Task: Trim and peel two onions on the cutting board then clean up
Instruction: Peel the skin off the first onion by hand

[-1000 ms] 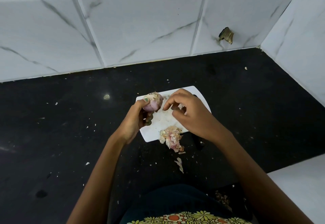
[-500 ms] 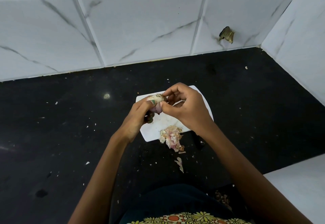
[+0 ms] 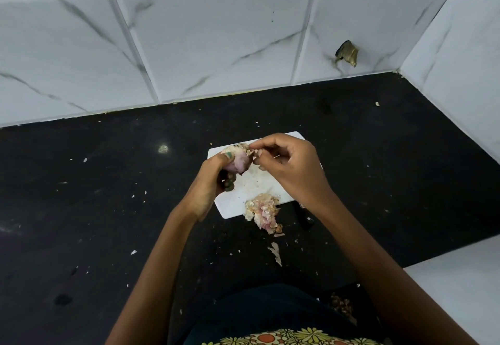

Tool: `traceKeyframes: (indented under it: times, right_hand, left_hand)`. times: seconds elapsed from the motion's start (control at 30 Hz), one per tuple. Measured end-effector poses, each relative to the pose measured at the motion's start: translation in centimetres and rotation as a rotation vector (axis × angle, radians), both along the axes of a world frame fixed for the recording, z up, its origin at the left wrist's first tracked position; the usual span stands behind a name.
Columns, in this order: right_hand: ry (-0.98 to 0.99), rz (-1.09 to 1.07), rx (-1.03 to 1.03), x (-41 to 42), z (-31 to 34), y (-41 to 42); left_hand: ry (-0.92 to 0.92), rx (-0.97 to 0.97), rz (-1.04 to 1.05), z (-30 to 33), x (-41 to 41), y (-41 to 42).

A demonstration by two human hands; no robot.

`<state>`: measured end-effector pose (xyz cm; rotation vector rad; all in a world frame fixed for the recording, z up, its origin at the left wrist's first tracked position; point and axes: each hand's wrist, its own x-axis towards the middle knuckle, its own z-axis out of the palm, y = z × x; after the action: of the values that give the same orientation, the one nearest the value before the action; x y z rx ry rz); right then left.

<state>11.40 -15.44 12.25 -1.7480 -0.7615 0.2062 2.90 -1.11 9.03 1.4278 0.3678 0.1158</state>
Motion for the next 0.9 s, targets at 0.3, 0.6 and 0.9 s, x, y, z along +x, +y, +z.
traceKeyframes:
  times: [0.3, 0.6, 0.9]
  right_hand:
    - [-0.223, -0.014, -0.025, -0.5, -0.6, 0.6]
    - [-0.032, 0.343, -0.504, -0.4, -0.5, -0.7]
    - [-0.138, 0.22, -0.283, -0.4, 0.2, -1.3]
  left_hand:
    - [-0.022, 0.027, -0.001, 0.0, 0.1, 0.0]
    - [-0.001, -0.069, 0.047, -0.5, 0.2, 0.1]
    - [0.014, -0.116, 0.072, -0.6, 0.4, -0.3]
